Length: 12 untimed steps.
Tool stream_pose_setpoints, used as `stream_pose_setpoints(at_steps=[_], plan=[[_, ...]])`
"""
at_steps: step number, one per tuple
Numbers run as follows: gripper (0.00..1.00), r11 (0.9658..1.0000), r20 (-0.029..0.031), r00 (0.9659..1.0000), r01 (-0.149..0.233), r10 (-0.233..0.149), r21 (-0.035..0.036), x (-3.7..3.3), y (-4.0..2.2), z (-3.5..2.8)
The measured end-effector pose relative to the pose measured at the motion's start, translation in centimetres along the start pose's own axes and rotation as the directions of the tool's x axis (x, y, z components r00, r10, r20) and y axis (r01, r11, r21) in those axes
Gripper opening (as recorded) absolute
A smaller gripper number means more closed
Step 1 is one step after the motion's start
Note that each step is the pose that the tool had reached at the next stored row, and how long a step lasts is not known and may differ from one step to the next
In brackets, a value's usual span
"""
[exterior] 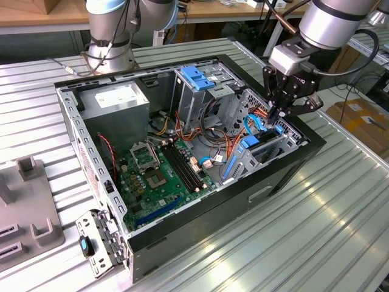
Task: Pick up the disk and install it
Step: 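Insert the second disk wire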
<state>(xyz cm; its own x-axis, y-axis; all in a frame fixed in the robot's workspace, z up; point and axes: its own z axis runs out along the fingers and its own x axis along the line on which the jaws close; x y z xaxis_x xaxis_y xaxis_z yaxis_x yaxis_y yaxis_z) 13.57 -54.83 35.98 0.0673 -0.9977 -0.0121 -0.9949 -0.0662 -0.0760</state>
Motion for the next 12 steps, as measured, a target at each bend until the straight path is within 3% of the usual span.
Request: stream_pose_setpoints(at_steps=[7, 8, 10, 12], plan=[[0.16, 1.0000, -0.0070, 1.0000, -0.003, 0.003, -0.0004, 0.03, 0.06, 0.29], [0.16, 1.0000, -0.0083, 1.0000, -0.003, 0.003, -0.0021, 0.03, 0.06, 0.31], [0.16, 0.9999, -0.0096, 0.9999, -0.003, 0.003, -0.0159, 0.04, 0.01, 0.35], [0.16, 0.9999, -0.0097, 0.9999, -0.003, 0.003, -0.0159, 0.03, 0.01, 0.36]])
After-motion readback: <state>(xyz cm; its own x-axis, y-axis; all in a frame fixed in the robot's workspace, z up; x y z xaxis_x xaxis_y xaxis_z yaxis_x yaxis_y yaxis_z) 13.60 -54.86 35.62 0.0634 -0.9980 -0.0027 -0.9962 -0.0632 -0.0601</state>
